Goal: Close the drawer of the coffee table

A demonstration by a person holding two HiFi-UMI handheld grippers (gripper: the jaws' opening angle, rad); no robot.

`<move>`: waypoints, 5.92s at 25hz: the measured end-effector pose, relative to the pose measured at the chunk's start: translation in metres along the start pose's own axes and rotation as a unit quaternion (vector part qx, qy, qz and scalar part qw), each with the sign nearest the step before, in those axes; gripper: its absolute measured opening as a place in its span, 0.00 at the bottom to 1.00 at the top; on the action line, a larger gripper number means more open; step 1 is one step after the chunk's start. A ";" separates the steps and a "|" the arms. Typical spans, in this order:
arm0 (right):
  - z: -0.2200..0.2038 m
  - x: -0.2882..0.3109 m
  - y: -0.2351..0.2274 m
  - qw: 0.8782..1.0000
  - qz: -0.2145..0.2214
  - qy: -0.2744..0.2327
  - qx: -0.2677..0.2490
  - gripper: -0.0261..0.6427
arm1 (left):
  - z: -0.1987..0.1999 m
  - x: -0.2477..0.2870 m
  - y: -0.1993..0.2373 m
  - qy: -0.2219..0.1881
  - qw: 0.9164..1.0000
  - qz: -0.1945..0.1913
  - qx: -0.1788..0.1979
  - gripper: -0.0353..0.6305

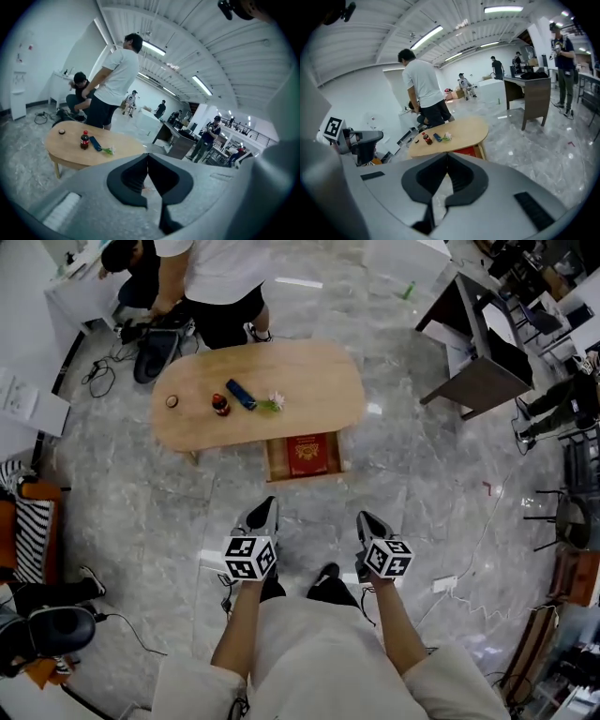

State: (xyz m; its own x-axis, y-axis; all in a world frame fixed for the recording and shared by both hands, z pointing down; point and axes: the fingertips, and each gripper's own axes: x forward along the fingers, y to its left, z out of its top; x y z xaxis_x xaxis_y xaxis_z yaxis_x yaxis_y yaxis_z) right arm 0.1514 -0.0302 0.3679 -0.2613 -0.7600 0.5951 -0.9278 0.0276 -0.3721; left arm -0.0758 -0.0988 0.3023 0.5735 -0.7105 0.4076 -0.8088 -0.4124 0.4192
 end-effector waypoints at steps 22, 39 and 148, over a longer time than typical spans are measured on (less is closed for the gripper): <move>0.001 0.158 -0.189 0.978 0.068 -0.070 -0.185 0.06 | -0.100 0.152 0.044 -0.037 0.983 0.115 0.141 0.07; -0.150 0.343 -0.324 0.938 0.145 -0.209 -0.236 0.06 | -0.286 0.238 0.250 -0.162 0.942 0.199 0.218 0.07; -0.091 0.438 -0.288 0.907 0.260 -0.157 -0.292 0.23 | -0.289 0.346 0.277 -0.111 0.980 0.099 0.132 0.07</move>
State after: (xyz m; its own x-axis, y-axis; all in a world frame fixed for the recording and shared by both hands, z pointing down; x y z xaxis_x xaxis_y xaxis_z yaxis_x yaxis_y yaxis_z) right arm 0.2803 -0.3122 0.8010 -0.7009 -0.6898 0.1811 -0.7071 0.7054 -0.0497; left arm -0.0640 -0.2946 0.7939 0.3838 -0.8858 0.2607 -0.9234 -0.3667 0.1135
